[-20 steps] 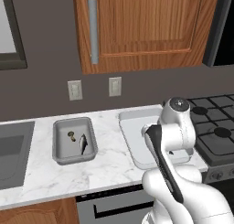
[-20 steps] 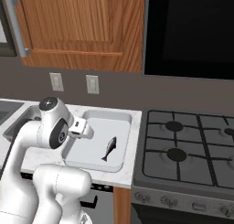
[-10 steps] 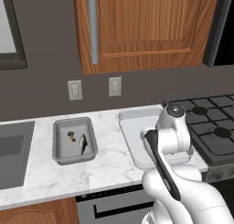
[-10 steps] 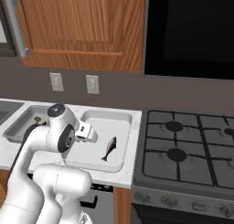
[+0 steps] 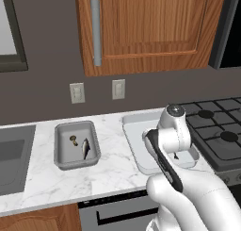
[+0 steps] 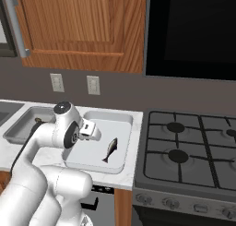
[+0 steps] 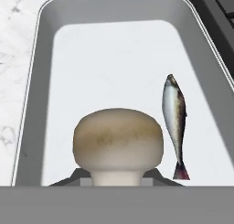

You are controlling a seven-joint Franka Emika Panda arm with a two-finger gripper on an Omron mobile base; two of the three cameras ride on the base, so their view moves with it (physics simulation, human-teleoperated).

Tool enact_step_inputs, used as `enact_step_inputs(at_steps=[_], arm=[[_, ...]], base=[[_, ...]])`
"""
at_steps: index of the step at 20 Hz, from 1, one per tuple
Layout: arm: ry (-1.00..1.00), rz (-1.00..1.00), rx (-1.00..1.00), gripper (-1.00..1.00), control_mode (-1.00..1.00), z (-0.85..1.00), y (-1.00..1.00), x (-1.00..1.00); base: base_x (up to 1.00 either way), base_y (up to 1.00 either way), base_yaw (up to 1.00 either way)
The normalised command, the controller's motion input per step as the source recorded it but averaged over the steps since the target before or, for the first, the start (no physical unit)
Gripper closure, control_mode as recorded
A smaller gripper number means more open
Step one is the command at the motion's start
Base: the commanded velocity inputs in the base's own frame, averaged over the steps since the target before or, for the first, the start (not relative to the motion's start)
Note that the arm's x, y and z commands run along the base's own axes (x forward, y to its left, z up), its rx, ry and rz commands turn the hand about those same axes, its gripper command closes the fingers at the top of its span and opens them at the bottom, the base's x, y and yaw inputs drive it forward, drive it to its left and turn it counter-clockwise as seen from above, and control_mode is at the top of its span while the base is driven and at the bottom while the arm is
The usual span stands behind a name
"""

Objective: Place one mushroom and one fish in each tupperware on the nearby counter, to pack two identical lunches.

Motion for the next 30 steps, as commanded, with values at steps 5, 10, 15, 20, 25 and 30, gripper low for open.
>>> enact_step_inputs(at_steps=[5,10,15,20,25,30], arm=[[0.0,0.0,0.0,1.0,-1.0,-0.42,0.0,0.23],[-0.01,0.0,0.0,1.0,-1.0,-0.61,0.0,0.09],[-0.03,0.0,0.0,1.0,-1.0,-0.61,0.0,0.02],[-0.04,0.0,0.0,1.0,-1.0,-0.54,0.0,0.0],[-0.07,0.0,0.0,1.0,-1.0,-0.53,-0.03,0.0],[-0.07,0.0,0.0,1.0,-1.0,-0.52,-0.06,0.0]], base=[[0.0,0.0,0.0],[0.0,0.0,0.0],[0.0,0.0,0.0],[0.0,0.0,0.0],[0.0,0.0,0.0],[0.0,0.0,0.0]])
